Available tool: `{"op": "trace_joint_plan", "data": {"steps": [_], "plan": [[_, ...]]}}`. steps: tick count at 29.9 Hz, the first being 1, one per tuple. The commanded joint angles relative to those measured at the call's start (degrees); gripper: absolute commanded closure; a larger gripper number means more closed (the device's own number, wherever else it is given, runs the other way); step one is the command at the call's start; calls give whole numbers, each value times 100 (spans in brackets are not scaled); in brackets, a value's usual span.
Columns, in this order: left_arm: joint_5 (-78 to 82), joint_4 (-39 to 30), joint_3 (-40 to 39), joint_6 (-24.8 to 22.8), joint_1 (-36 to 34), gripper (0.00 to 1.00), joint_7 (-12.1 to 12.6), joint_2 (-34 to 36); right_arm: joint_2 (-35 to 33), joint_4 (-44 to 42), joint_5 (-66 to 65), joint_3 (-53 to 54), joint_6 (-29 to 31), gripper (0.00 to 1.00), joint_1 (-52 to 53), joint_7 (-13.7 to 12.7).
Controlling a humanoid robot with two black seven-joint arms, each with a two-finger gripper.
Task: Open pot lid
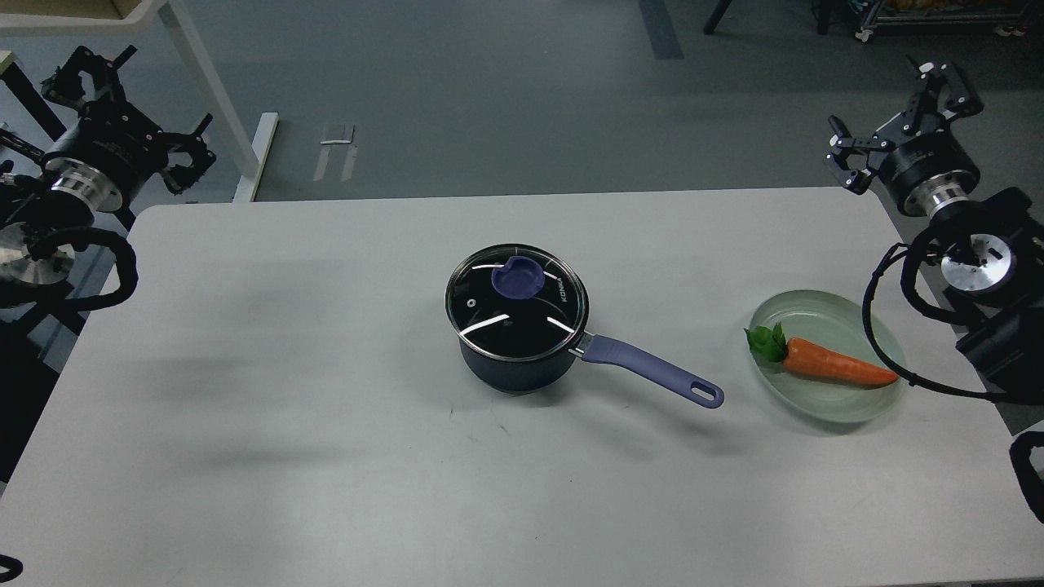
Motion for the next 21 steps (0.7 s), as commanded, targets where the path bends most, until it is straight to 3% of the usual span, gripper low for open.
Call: {"op": "trace_joint_plan", "data": {"steps": [1,7,14,21], "plan": [[14,144,-2,-96,10,1,40,-42,-379,384,-470,-604,-83,2,390,6],[93,400,7,-377,10,1,5,-87,-942,1139,-2059,-755,-110,4,892,15],[119,382,25,-378,62,1,5,-113,-1505,3160,-4757,-737,-583,4,1200,15],[128,181,25,-387,387,1,-4,-52,-1488,4726,-7728,-903,-681,4,1165,15]]}}
